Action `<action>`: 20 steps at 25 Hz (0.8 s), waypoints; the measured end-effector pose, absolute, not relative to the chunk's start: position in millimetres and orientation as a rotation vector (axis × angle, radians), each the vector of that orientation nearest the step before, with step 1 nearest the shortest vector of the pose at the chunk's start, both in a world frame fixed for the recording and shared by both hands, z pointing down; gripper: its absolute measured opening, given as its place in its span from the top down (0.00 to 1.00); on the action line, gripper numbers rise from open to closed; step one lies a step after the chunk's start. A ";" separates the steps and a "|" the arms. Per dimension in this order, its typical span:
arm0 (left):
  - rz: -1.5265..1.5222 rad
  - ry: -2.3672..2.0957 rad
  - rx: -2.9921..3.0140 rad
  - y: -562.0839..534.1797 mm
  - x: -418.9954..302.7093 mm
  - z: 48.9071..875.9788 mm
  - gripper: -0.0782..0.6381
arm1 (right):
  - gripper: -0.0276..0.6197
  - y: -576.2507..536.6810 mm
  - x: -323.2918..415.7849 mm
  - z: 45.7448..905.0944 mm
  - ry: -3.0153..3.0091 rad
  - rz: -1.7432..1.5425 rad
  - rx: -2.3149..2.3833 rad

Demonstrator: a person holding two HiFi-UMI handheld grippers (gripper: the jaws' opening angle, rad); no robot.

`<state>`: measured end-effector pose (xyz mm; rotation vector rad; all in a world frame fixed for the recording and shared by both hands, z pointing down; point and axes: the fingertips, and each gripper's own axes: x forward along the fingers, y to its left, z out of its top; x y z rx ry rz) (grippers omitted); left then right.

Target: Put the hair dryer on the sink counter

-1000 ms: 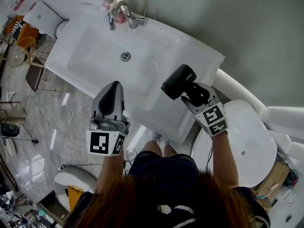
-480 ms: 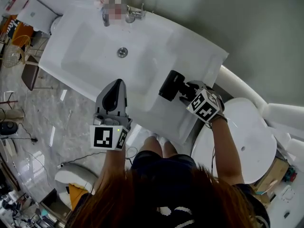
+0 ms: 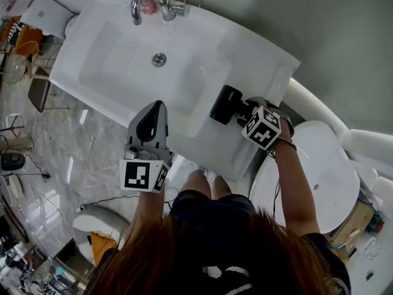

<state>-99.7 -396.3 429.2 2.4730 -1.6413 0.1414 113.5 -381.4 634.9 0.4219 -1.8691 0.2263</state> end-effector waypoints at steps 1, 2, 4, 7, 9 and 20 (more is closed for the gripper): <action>0.139 -1.640 2.470 -396.7 -98.9 429.6 0.87 | 0.50 -381.6 114.6 638.2 -1.858 0.220 0.423; 0.143 -1.636 2.471 -396.8 -98.2 430.5 0.87 | 0.50 -381.7 115.3 640.3 -1.854 0.215 0.425; 0.140 -1.634 2.473 -396.8 -96.2 428.9 0.87 | 0.50 -381.9 115.9 640.4 -1.856 0.197 0.436; 0.123 -1.635 2.474 -396.2 -93.7 424.9 0.87 | 0.47 -383.7 115.3 635.5 -1.867 0.156 0.460; 0.126 -1.630 2.482 -396.6 -91.4 425.3 0.87 | 0.45 -386.6 114.1 629.2 -1.897 0.178 0.482; 0.099 -1.622 2.555 -385.6 -83.1 399.9 0.87 | 0.79 -400.5 125.4 524.3 -2.141 0.307 0.804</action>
